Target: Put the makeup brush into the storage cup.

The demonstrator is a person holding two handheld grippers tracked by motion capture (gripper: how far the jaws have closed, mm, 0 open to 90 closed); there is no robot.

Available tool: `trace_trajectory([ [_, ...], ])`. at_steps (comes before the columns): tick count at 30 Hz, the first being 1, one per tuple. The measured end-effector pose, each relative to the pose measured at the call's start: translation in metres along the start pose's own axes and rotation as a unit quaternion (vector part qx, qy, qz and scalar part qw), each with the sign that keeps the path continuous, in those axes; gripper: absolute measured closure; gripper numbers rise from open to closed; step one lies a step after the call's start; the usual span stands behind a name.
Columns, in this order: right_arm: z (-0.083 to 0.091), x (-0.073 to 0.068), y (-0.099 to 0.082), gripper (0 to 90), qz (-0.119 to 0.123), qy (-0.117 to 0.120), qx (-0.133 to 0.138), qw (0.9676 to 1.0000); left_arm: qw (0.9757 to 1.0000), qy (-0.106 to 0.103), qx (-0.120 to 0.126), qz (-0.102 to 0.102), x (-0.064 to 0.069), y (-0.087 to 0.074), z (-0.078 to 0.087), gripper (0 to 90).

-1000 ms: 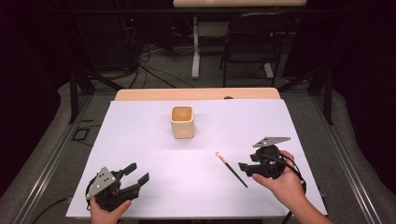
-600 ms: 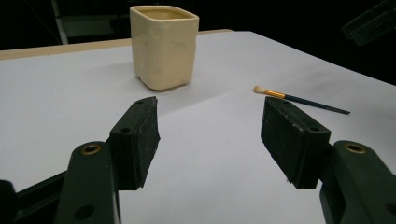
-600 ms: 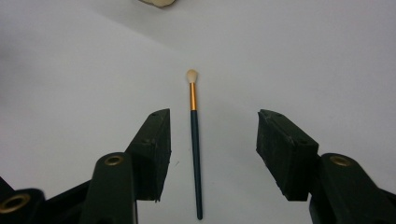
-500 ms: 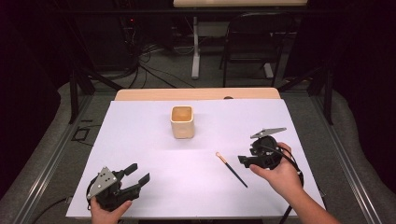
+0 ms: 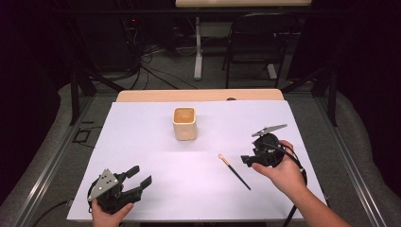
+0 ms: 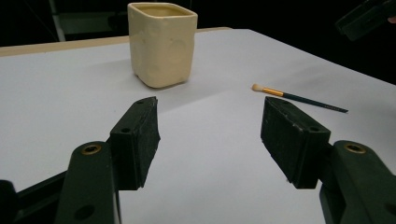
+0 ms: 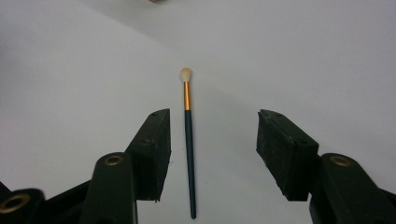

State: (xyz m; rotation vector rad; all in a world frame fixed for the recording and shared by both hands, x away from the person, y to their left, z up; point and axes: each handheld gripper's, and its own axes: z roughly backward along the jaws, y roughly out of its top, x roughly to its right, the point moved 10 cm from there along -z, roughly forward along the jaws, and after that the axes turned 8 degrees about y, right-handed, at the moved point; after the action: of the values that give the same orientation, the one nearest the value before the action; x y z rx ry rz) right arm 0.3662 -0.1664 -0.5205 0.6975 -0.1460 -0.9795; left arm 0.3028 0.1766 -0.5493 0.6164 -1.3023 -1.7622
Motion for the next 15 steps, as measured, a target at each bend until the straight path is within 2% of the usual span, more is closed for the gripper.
trace_trajectory([
  [15, -0.0046, 0.0076, 0.0061, 44.7, -0.011, -0.006, -0.019, 0.9997, 1.0, -0.003, -0.002, 0.001, -0.0001, -0.0005, -0.0006, 36.9],
])
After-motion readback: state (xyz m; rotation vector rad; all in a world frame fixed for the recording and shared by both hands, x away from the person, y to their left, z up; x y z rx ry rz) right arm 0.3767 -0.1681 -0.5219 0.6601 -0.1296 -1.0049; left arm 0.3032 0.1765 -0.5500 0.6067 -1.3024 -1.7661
